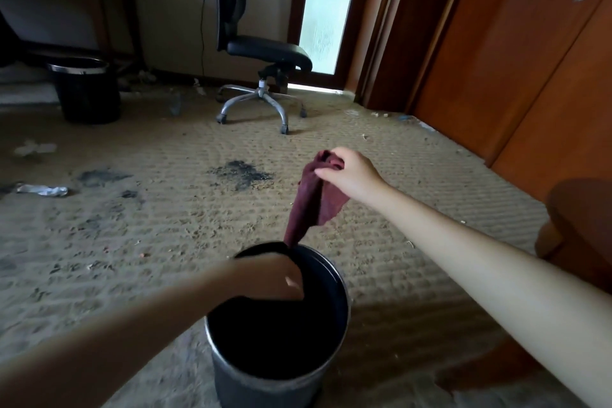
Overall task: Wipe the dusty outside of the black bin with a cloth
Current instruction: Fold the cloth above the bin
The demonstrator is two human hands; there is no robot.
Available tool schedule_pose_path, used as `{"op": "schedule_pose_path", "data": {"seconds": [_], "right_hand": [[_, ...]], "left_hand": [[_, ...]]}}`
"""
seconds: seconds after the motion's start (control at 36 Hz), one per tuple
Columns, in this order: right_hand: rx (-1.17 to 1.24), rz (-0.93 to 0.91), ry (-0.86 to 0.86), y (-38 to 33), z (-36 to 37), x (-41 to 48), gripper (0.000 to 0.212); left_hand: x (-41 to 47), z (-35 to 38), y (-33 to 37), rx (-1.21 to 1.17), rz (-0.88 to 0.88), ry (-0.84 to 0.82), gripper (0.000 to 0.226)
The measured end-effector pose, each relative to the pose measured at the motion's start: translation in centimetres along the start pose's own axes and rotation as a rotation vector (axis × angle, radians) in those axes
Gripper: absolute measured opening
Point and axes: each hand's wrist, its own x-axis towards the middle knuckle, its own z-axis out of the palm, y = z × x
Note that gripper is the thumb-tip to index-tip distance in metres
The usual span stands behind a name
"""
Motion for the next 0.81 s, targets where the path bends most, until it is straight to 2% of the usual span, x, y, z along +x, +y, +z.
{"op": "schedule_pose_path", "data": {"seconds": [0.08, 0.14, 0.19, 0.25, 0.33, 0.39, 0.47, 0.56, 0.69, 0.78, 0.81], "right_hand": [[0.255, 0.093, 0.007, 0.0, 0.9, 1.5, 0.031], [0.417, 0.121, -0.026, -0.4, 2.0, 2.8, 0.039], [0.565, 0.173, -0.088, -0.7, 3.6, 4.5, 0.046], [0.675, 0.209, -0.157, -0.9, 5.5, 6.3, 0.051], [0.804, 0.222, -0.226, -1.1, 8.1, 8.7, 0.057], [0.861, 0.235, -0.29, -1.1, 9.3, 9.7, 0.06], [0.869, 0.241, -0.401, -0.8, 10.4, 11.1, 0.06], [0.755, 0.214, -0.445, -0.2, 11.2, 12.3, 0.051], [0.366, 0.15, -0.264, 0.1, 11.7, 14.5, 0.034], [0.135, 0.175, -0.234, 0.5, 10.9, 16.1, 0.016], [0.094, 0.204, -0.248, 0.7, 10.4, 16.4, 0.02]], "left_hand": [[0.9, -3.6, -1.9, -0.036, -0.103, 0.2, 0.024], [1.7, -6.2, -3.8, -0.131, -0.162, 0.406, 0.018], [2.6, -8.5, -5.5, -0.315, -0.232, 0.623, 0.017], [3.9, -10.0, -7.0, -0.593, -0.277, 0.759, 0.019], [5.7, -11.5, -8.3, -1.02, -0.342, 0.722, 0.029], [6.6, -11.6, -9.4, -1.159, -0.345, 0.676, 0.037], [7.2, -11.6, -11.8, -1.178, -0.306, 0.609, 0.049], [7.3, -11.7, -14.0, -1.16, -0.238, 0.509, 0.059], [8.6, -12.4, -15.2, -0.994, -0.266, 0.617, 0.032], [9.5, -13.8, -15.2, -1.067, -0.259, 0.553, 0.033], [9.7, -14.3, -15.2, -1.091, -0.264, 0.509, 0.033]]}}
